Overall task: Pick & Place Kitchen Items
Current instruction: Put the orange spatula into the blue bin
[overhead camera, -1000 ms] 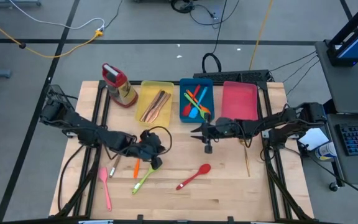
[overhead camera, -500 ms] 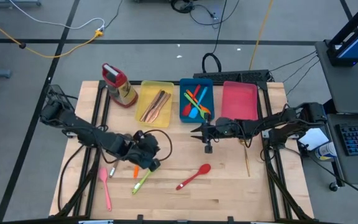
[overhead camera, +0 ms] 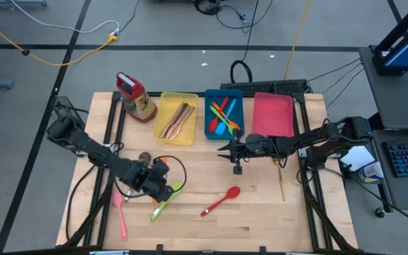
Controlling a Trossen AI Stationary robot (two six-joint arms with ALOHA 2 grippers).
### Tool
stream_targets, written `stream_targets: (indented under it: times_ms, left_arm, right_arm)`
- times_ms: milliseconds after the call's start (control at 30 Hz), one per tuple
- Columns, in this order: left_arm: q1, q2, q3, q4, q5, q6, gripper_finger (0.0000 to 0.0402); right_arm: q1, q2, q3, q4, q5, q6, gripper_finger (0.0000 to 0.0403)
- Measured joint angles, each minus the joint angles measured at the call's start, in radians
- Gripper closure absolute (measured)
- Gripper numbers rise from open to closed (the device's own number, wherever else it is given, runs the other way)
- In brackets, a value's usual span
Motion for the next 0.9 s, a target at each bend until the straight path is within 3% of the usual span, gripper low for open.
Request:
stream_targets:
  times_ms: [400,900]
  left_arm:
    - [-0.036,0.208,-0.002,0.008,0.300,-0.159,0.0360]
    - [-0.036,0.229,0.025,-0.027,0.398,-0.215,0.0360]
  right_arm:
    - [0.000,0.000,0.000,-0.006,0.000,0.034,0.0314]
    - [0.000,0.000,0.000,-0.006,0.000,0.034,0.0314]
